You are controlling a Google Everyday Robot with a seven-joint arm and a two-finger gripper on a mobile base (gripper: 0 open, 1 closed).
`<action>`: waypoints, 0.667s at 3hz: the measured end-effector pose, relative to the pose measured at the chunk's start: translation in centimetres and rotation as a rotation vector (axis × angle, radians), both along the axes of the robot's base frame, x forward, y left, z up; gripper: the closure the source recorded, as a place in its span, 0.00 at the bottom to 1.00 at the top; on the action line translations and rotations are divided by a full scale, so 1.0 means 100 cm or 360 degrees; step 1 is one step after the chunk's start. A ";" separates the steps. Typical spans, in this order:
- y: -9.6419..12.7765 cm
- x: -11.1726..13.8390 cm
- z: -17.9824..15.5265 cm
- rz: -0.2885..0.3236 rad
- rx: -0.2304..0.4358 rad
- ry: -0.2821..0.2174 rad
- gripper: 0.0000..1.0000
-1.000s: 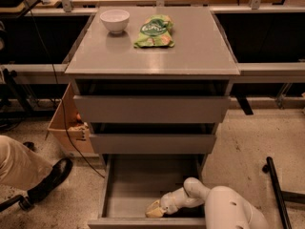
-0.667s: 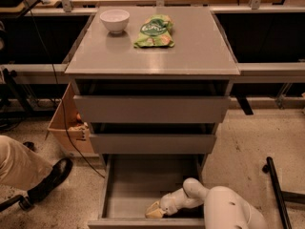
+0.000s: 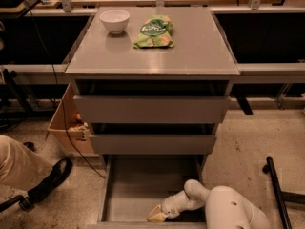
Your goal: Open bottom drawer
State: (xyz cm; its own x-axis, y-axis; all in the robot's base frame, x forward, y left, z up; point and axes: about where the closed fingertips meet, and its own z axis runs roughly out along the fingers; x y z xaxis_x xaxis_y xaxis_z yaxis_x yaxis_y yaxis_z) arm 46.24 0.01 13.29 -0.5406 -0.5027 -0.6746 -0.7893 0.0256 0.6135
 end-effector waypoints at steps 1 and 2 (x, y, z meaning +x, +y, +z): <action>-0.020 -0.014 0.002 0.0010 -0.0043 0.0010 1.00; -0.020 -0.015 0.002 0.0015 -0.0043 0.0017 1.00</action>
Offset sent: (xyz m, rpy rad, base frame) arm -0.1287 -0.0408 0.0091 -0.0452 0.1478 0.1041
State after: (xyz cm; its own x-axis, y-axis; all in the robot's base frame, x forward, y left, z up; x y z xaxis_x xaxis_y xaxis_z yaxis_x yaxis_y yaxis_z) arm 44.75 -2.00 13.51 -0.5427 -0.5260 -0.6548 -0.7831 0.0349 0.6209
